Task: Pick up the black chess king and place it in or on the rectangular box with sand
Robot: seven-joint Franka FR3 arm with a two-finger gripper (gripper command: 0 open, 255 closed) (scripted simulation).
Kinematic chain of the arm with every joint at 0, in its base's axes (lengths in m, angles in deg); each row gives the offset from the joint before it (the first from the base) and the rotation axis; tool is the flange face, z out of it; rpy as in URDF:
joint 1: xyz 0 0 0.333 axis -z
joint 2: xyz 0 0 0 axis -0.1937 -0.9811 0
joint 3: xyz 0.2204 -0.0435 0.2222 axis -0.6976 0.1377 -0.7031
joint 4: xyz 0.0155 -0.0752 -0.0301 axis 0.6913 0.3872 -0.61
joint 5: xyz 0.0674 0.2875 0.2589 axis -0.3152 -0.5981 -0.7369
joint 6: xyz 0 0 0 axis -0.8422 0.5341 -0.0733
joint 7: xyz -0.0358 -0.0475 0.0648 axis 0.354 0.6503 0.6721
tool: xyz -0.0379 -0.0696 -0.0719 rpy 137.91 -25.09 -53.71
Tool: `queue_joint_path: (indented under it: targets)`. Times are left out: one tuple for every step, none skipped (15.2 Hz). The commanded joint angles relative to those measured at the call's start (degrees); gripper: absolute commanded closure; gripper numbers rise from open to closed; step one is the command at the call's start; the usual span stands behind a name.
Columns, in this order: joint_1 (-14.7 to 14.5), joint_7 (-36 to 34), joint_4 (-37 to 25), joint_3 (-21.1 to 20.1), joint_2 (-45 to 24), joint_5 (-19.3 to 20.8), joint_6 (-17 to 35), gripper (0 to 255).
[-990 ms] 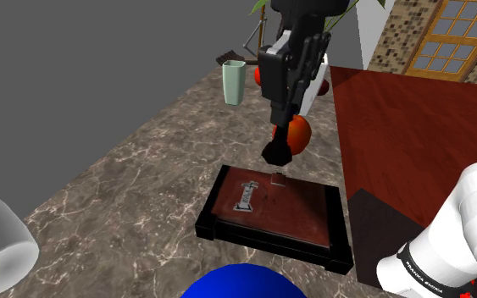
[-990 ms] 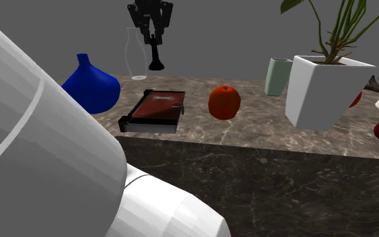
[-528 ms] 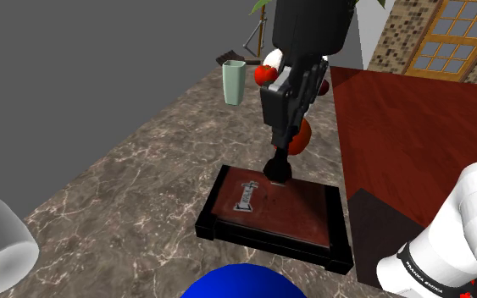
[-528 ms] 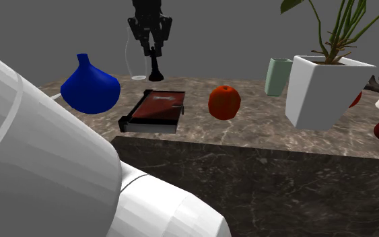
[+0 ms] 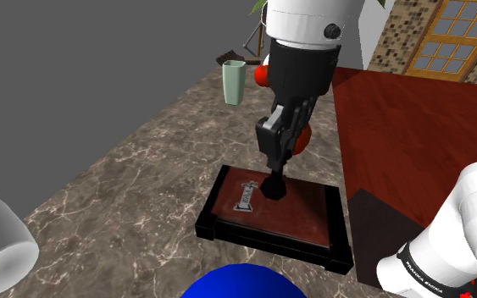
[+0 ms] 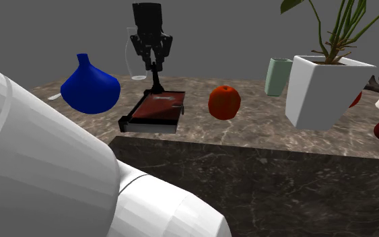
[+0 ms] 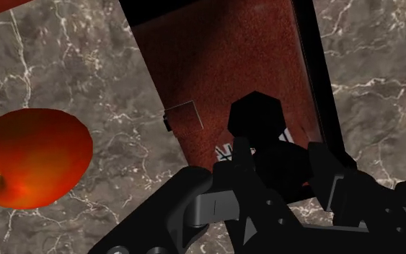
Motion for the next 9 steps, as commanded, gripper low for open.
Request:
queue_joint_path:
  targets:
    - [-0.08, 0.18, 1.59, -0.06, 0.29, -0.15, 1.33, 255]
    - [-0.14, 0.21, 2.42, -0.15, 0.38, -0.24, 2.08, 255]
    - [-0.19, 0.25, 3.24, -0.25, 0.45, -0.33, 2.83, 255]
    - [-0.24, 0.28, 4.13, -0.35, 0.52, -0.43, 3.65, 255]
    - [-0.24, 0.28, 4.14, -0.35, 0.53, -0.43, 3.65, 255]
    - [-0.24, 0.28, 4.13, -0.35, 0.52, -0.43, 3.65, 255]
    - [-0.24, 0.28, 4.13, -0.36, 0.52, -0.43, 3.65, 255]
    - [-0.24, 0.28, 4.13, -0.36, 0.52, -0.43, 3.65, 255]
    - [-0.24, 0.28, 4.13, -0.36, 0.52, -0.43, 3.65, 255]
